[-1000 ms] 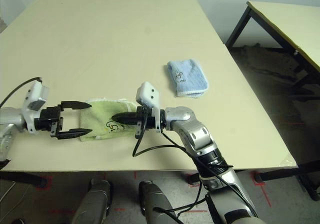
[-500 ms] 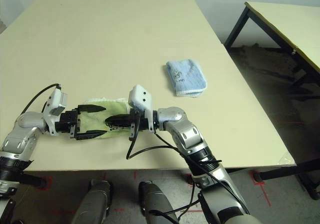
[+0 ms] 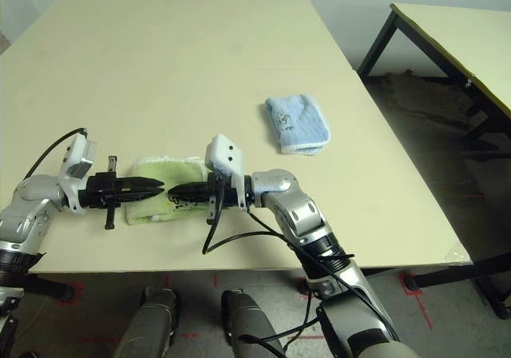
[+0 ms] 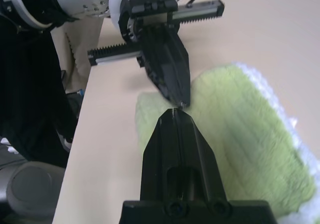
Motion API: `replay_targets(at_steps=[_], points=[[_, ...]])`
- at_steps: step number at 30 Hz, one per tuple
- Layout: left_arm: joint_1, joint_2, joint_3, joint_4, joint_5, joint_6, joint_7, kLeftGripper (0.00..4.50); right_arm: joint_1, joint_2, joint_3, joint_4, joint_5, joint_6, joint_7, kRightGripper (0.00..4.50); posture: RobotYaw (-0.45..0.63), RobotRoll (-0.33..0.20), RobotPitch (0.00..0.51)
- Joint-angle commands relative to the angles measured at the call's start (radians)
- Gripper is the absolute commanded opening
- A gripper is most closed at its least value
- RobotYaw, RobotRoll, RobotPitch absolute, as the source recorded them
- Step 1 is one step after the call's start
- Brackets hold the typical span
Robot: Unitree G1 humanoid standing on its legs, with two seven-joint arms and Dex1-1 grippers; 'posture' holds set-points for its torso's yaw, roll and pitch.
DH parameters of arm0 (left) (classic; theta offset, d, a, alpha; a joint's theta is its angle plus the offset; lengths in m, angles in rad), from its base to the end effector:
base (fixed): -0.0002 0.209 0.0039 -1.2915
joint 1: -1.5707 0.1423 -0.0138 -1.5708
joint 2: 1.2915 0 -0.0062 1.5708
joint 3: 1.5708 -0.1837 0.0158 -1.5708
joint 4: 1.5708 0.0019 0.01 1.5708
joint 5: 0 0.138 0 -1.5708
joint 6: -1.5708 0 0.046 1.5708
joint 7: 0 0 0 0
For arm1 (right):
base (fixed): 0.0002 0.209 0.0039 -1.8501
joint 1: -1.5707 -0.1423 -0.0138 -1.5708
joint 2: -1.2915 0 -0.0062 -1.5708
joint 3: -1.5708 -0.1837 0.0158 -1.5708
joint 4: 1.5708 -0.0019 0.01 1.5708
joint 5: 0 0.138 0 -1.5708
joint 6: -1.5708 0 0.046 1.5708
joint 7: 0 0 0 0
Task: Fold the towel and set it aside.
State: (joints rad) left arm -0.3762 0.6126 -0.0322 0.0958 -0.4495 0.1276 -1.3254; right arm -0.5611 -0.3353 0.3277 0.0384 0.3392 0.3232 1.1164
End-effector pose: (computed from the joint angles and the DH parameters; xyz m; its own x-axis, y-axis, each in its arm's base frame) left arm 0.2675 0.2402 0.1416 0.2108 -0.9690 -0.1291 0.9667 0.1870 0.1749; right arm 0.2836 -0.1177 0.1415 0.0436 0.9896 -0.1370 -0.9934 0.0284 -0.1109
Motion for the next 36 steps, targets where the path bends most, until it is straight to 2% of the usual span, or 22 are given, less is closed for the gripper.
replay_targets(at_steps=[1,9,16,31,36], points=[[0.003,-0.014,-0.027,-0.051,-0.005,0.033,0.009,0.03,0.0,0.017,0.015,0.027,-0.021,-0.009,-0.004,0.0,0.04,0.0,0.167],[0.032,0.009,-0.031,-0.064,0.012,0.056,0.014,0.03,0.02,-0.011,0.057,0.09,-0.111,-0.044,-0.004,0.0,0.05,0.0,0.167],[0.075,0.056,-0.011,-0.06,0.009,0.054,0.0,0.03,0.048,-0.045,0.032,0.123,-0.127,-0.064,0.014,0.0,0.05,0.0,0.171],[0.158,0.201,0.094,0.061,0.031,-0.043,-0.064,0.03,0.047,-0.117,-0.068,0.045,-0.04,0.016,0.051,0.0,0.06,0.0,0.169],[0.131,0.217,0.11,0.011,0.008,-0.008,-0.054,0.03,-0.002,-0.112,-0.113,-0.012,0.017,0.095,0.035,0.0,0.07,0.0,0.171]])
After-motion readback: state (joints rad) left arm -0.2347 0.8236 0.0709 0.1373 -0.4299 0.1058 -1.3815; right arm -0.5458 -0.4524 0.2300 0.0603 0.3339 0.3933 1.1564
